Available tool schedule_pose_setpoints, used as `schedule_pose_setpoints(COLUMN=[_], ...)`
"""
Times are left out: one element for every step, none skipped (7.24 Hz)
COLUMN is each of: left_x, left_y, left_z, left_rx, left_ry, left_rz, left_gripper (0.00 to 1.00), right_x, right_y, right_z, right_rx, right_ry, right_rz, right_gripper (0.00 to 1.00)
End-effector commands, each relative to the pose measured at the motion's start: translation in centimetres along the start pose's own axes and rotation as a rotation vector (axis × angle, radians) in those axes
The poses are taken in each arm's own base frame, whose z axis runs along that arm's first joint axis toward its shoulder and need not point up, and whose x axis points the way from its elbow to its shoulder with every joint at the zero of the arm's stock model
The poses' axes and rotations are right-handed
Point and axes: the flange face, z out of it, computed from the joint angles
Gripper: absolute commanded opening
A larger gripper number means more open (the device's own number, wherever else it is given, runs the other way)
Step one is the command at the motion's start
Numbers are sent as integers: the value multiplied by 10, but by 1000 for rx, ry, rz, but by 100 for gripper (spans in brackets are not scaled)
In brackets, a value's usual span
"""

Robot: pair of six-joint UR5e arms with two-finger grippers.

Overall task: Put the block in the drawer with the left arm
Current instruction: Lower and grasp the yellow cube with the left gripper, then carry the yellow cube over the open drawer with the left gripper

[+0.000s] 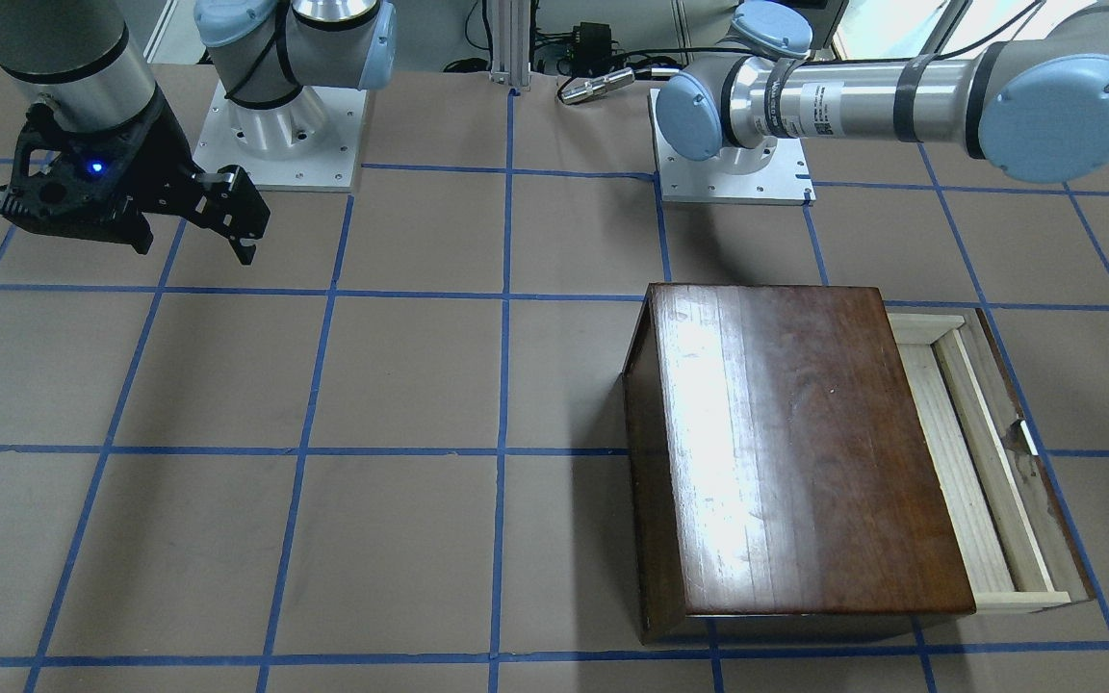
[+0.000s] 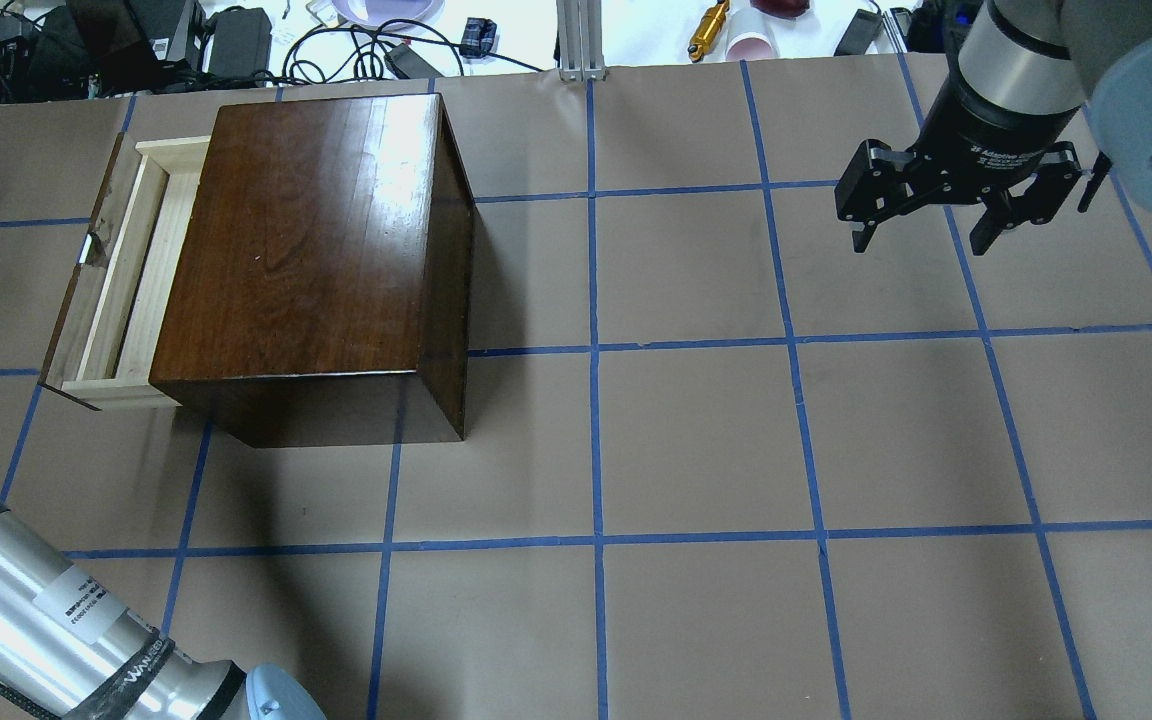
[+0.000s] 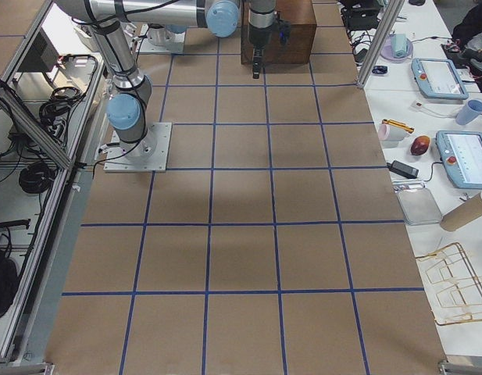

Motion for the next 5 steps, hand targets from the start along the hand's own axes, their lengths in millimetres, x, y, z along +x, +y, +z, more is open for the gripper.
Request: schedule_pose_setpoints(left_x=[31, 60, 89, 112, 134], left_y=[-11, -28, -40, -43, -42], left_z=[-73, -101, -126, -158, -184], left_rx=[-55, -69, -96, -119, -161], left_ry=[89, 88, 98, 122, 165], left_rz=[-57, -50, -38, -125, -203], left_gripper=[0, 0, 0, 0, 0], right_x=[0, 1, 0, 0, 0], right_y=[0, 0, 0, 0, 0], right_z=[0, 0, 0, 1, 0], right_rx=[0, 0, 0, -1, 0], right_ry=[0, 0, 0, 0, 0], right_rz=[0, 1, 0, 0, 0], right_gripper=[100, 100, 100, 100, 100])
